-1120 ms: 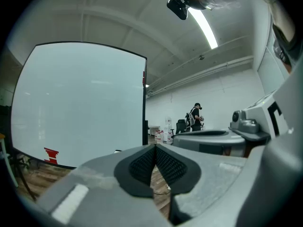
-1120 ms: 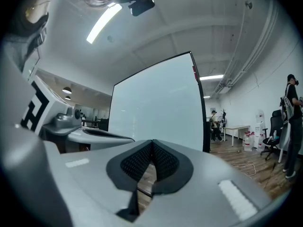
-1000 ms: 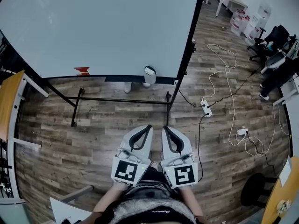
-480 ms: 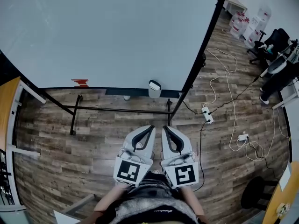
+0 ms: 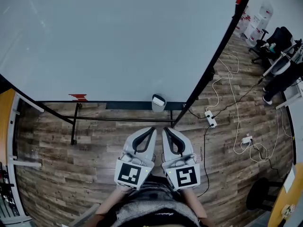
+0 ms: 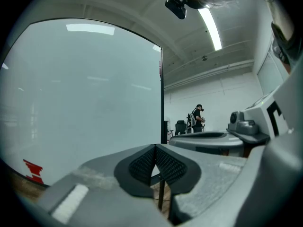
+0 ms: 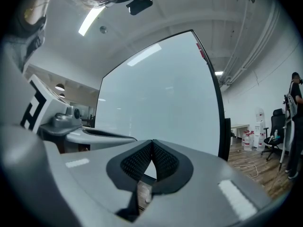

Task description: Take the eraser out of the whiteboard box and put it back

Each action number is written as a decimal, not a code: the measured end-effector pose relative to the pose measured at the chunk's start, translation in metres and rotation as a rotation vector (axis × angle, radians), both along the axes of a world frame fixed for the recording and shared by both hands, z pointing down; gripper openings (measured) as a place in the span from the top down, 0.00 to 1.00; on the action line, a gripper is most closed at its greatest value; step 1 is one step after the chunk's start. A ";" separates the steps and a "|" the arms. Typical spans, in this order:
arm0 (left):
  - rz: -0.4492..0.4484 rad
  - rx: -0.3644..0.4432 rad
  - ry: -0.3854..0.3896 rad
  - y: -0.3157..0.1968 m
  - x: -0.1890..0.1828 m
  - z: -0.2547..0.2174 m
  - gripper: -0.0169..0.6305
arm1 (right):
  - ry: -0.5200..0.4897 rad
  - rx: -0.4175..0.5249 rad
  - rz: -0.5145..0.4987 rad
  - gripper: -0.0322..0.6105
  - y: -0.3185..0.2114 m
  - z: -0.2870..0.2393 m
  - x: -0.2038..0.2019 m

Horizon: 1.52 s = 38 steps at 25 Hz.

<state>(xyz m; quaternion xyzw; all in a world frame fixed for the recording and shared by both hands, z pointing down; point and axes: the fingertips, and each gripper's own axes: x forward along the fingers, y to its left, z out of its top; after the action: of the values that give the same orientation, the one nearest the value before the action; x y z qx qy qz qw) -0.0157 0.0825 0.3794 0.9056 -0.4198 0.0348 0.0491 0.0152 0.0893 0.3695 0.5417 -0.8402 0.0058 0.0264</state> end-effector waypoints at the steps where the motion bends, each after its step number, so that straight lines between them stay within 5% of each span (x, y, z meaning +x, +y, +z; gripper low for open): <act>1: 0.003 0.000 0.003 -0.005 -0.001 0.000 0.97 | 0.000 -0.002 0.004 0.95 -0.005 0.000 -0.001; 20: 0.147 -0.004 0.005 -0.075 -0.020 0.009 0.97 | -0.005 -0.015 0.108 0.95 -0.078 0.016 -0.025; 30: 0.068 -0.030 0.005 -0.113 -0.026 0.013 0.97 | -0.008 -0.024 0.038 0.95 -0.118 0.015 -0.026; 38: 0.003 -0.054 0.016 -0.145 0.001 0.008 0.97 | -0.006 -0.042 -0.004 0.95 -0.149 0.010 0.012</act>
<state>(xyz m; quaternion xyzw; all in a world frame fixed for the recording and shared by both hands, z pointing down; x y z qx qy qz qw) -0.0150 -0.0626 0.3879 0.9048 -0.4169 0.0391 0.0767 0.0269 -0.0595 0.3798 0.5393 -0.8410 0.0250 0.0350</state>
